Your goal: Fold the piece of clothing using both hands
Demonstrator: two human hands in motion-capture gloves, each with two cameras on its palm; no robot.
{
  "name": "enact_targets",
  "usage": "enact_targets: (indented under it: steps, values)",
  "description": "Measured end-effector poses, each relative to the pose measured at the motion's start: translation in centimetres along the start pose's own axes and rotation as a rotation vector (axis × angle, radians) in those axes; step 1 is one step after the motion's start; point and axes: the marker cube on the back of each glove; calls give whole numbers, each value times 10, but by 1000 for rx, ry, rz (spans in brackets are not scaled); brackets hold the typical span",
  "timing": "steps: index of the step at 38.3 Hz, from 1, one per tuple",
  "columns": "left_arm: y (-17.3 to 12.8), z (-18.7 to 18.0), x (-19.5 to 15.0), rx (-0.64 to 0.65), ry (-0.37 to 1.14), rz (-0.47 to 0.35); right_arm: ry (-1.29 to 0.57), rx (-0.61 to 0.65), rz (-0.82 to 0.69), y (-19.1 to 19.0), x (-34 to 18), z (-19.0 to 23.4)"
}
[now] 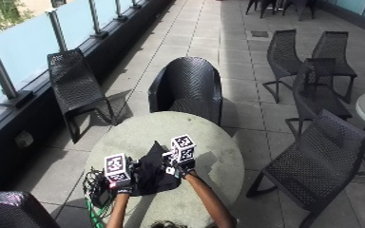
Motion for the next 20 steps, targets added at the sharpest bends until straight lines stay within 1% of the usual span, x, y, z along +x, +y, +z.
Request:
enact_targets:
  steps: [2, 4, 6, 7, 11, 12, 15, 16, 17, 20]
  values:
    - [1, 2, 11, 16, -13, 30, 213, 40, 144, 12, 30, -18]
    - [1, 2, 25, 39, -26, 61, 396, 131, 260, 27, 54, -42]
    - [2, 3, 40, 53, -39, 90, 522, 231, 347, 42, 75, -64]
    - [2, 3, 46, 54, -42, 102, 554, 270, 376, 48, 83, -72]
    - [3, 7, 66, 44, -37, 138, 564, 372, 425, 66, 101, -93]
    - [3, 9, 70, 38, -32, 145, 569, 415, 429, 69, 104, -100]
    - [5, 16, 82, 22, -22, 162, 651, 620, 424, 76, 117, -130]
    - [6, 16, 85, 16, -22, 167, 661, 651, 427, 80, 119, -134]
    - [7, 17, 87, 11, -21, 173, 642, 642, 434, 86, 118, -132]
    - [10, 18, 90, -3, -11, 186, 503, 530, 446, 100, 105, -109]
